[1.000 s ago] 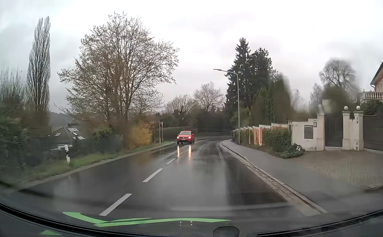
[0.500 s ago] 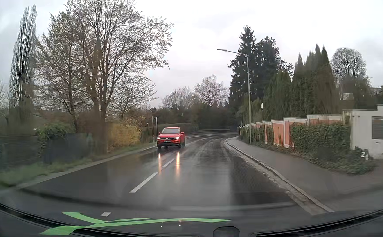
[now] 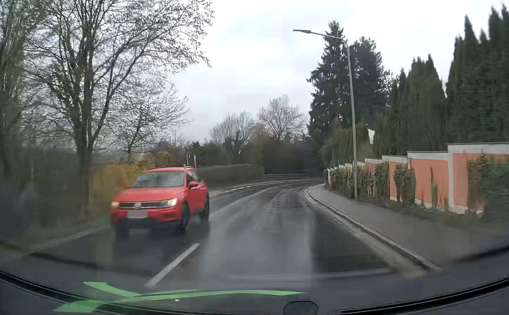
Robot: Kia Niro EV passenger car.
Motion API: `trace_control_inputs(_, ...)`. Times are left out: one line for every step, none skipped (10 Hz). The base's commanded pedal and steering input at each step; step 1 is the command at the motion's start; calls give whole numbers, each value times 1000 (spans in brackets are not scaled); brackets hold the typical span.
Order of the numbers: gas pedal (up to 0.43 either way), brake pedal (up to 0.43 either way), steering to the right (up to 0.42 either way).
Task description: Follow the waypoints while adhering to traffic rules and regulations
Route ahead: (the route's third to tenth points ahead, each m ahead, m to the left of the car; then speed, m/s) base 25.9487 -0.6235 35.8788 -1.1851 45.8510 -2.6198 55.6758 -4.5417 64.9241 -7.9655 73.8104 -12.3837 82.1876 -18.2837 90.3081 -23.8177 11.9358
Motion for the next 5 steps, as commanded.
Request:
trace_control_inputs(0, 67, -1)
trace_control_inputs(0, 67, -1)
trace_control_inputs(0, 67, -1)
trace_control_inputs(0, 67, -1)
trace_control_inputs(0, 67, -1)
